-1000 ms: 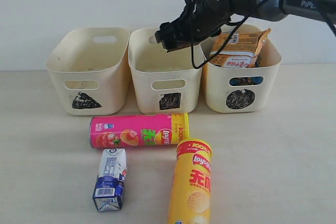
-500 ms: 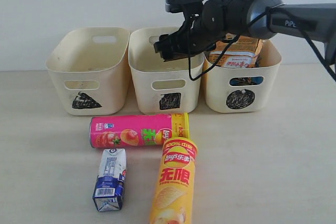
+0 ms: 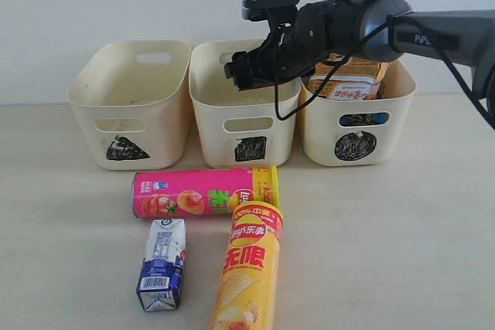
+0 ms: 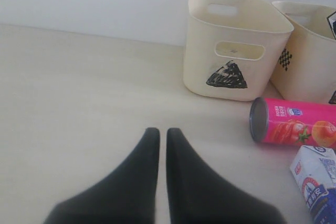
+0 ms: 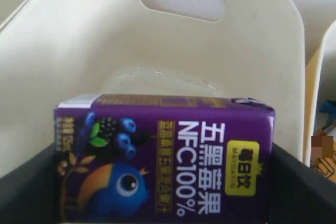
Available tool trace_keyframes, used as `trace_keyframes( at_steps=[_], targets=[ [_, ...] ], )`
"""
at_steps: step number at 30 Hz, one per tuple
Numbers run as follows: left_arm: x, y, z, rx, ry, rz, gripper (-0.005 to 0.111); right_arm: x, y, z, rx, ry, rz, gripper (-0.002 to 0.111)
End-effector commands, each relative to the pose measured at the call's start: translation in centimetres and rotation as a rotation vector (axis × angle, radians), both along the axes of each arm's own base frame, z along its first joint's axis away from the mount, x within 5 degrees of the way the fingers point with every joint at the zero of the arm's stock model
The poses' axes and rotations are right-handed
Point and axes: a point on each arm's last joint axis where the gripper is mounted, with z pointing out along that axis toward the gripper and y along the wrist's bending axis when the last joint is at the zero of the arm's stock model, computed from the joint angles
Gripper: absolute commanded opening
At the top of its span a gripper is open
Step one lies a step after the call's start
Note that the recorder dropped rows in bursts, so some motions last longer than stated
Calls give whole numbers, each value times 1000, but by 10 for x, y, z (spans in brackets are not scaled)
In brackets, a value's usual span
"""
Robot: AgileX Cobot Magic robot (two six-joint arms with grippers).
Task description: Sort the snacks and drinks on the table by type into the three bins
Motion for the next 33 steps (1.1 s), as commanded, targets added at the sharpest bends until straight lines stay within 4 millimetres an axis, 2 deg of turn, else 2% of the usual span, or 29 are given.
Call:
trace_keyframes(
  at_steps=[1,6,10,12,18,23,25,26,28,31,32,33],
  targets=[
    [0,0,2,-10,-17,3,4,0,-4,13,10,-23,-10,74],
    [0,0,2,-10,-17,3,4,-1,-4,10,1,0,-12,76],
    [0,0,2,-10,-17,3,4,-2,-5,9,-7,18,-12,95],
    [0,0,2,-10,-17,3,4,-2,-5,8,-12,27,-12,99],
    [0,0,2,-10,-17,3,4,-4,-6,9,-7,45,-22,99],
    [0,0,2,-10,-17,3,4,-7,-7,22,9,33,-28,98],
    [0,0,2,-10,-17,3,4,-9,-8,28,9,33,-28,91],
    [0,0,2,-10,-17,3,4,-10,-9,32,9,32,-29,83],
    [0,0,2,-10,-17,3,4,-14,-11,40,4,43,-29,62],
    [0,0,2,-10,-17,3,4,-21,-14,47,-19,85,-29,11],
    [0,0,2,-10,-17,3,4,-24,-16,51,-25,102,-31,1],
    [0,0,2,-10,-17,3,4,-26,-17,52,-34,116,-30,2]
  ],
)
